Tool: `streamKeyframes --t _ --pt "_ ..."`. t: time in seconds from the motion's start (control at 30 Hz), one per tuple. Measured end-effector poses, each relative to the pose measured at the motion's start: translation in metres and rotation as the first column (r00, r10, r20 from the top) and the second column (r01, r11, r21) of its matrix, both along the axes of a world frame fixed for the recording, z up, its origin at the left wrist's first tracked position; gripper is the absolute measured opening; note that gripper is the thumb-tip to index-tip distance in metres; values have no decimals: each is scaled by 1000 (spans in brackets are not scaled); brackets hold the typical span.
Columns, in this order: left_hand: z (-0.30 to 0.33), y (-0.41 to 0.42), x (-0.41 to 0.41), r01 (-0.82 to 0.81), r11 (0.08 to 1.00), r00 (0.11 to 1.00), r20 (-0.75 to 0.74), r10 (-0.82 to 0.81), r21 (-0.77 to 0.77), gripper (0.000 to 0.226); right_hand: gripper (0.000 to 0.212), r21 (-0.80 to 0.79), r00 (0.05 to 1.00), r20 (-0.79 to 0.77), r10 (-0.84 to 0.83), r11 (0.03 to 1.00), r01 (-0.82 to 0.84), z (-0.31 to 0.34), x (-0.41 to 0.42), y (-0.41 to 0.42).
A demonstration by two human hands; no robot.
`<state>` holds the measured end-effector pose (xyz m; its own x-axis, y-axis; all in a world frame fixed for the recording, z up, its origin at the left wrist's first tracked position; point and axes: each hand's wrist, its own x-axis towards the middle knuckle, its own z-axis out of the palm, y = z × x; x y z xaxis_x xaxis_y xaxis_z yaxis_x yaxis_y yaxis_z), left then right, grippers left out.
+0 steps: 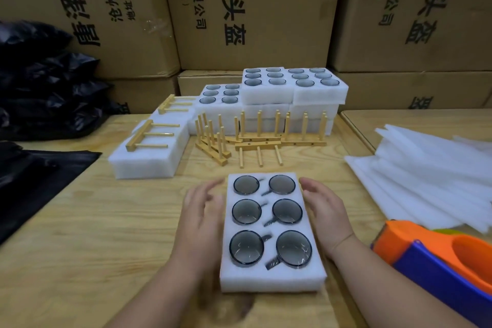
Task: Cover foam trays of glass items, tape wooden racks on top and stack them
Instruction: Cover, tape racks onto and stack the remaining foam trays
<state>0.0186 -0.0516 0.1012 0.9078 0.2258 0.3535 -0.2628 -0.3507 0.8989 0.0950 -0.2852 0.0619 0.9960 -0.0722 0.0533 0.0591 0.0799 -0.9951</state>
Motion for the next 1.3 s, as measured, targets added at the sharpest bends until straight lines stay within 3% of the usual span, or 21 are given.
streamKeyframes --t 0.07,0.13,0.27,0.4,0.7,0.8,0.97,1.03,1.13,1.2,1.3 --pt "-1 -2 23 53 883 974 -171 -148 -466 30 53 -27 998 24 58 998 -57 1 -3 4" --pt "-15 -6 37 127 745 933 -177 -314 -655 45 62 -58 993 25 114 992 -112 1 -5 6" --pt "-30 -9 44 151 782 933 -176 -315 -604 46 79 -65 990 -35 136 988 -138 -1 -8 8" --pt "-35 -4 43 233 785 926 -116 -359 -574 65 54 -106 987 -49 153 982 -158 0 -6 9" --pt "-29 -10 42 128 852 957 -161 -240 -508 44 47 -91 992 -38 119 988 -122 10 -8 11" --pt "-28 -12 42 121 846 962 -149 -229 -519 58 45 -119 993 -40 111 986 -115 14 -11 12" --pt "-27 -13 43 127 842 965 -130 -227 -524 57 36 -221 996 -59 65 972 -77 16 -12 12" --pt "-27 -14 44 143 828 967 -100 -233 -542 57 37 -377 994 -72 84 920 -105 26 -11 9" --pt "-32 -13 49 130 828 971 -98 -217 -546 47 50 -695 981 -44 191 700 -167 60 -3 -1" --pt "-33 -13 50 152 838 972 -76 -224 -524 37 50 -837 979 43 201 542 -75 93 12 -15" --pt "-33 -14 50 176 855 973 -46 -227 -487 40 39 -892 977 201 68 425 154 141 37 -55"
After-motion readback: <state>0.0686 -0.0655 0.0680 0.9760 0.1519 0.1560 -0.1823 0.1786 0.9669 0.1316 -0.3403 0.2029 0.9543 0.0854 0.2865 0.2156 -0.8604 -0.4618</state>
